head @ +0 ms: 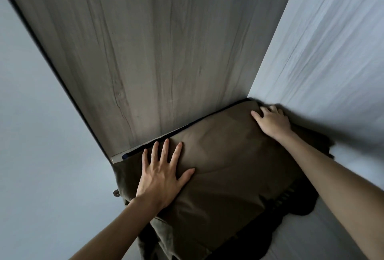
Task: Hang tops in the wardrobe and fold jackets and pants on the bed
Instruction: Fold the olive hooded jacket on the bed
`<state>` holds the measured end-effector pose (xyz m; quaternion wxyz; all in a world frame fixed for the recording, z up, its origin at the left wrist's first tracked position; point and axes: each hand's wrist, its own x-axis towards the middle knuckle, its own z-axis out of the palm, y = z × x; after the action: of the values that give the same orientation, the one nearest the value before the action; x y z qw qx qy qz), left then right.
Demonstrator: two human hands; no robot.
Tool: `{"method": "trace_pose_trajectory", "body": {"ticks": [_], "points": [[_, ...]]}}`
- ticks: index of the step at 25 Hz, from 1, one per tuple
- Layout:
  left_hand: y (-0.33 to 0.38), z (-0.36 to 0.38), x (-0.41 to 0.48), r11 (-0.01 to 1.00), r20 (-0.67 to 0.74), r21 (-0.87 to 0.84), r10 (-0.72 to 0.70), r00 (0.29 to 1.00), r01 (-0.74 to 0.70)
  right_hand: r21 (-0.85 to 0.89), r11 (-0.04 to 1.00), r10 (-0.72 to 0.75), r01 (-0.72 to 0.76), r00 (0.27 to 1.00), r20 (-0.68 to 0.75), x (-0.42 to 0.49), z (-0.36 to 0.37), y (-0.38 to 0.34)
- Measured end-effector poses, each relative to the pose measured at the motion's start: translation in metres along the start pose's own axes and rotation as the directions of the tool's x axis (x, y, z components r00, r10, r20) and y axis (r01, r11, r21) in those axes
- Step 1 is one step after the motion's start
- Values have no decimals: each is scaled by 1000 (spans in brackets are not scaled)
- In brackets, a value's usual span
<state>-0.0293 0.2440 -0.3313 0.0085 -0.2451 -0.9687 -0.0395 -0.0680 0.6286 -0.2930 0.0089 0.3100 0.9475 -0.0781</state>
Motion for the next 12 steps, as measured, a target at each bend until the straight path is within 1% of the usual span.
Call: {"method": "trace_pose_trajectory", "body": {"ticks": [2, 4, 6, 7, 8, 9, 10, 11, 12], "points": [[0, -1, 0, 1000, 8, -4, 1, 1000, -1, 53, 995, -73, 81, 988, -138, -35, 10, 45], [0, -2, -2, 1000, 17, -10, 10, 1000, -10, 102, 985, -122, 140, 979, -166, -60, 12, 87], [0, -5, 0, 1000, 26, -19, 2, 1000, -2, 105, 985, -114, 134, 978, -176, -68, 0, 91], [1, -8, 1, 1000, 34, -26, 7, 999, -7, 105, 987, -95, 118, 974, -205, -76, -8, 77], [0, -9, 1, 999, 43, -43, 21, 999, -20, 110, 983, -120, 148, 966, -231, -91, -14, 55], [-2, -10, -1, 997, 48, -68, 42, 998, -39, 105, 965, -209, 238, 949, -236, -115, -13, 30], [-8, -11, -3, 994, 42, -95, 58, 997, -53, 100, 925, -346, 368, 920, -186, -149, -4, 3], [-16, -11, -7, 991, 25, -122, 65, 998, -61, 108, 856, -497, 505, 863, -93, -192, 9, -24], [-27, -12, -11, 989, -3, -131, 67, 998, -66, 104, 773, -628, 626, 778, -11, -240, 21, -52]]}}
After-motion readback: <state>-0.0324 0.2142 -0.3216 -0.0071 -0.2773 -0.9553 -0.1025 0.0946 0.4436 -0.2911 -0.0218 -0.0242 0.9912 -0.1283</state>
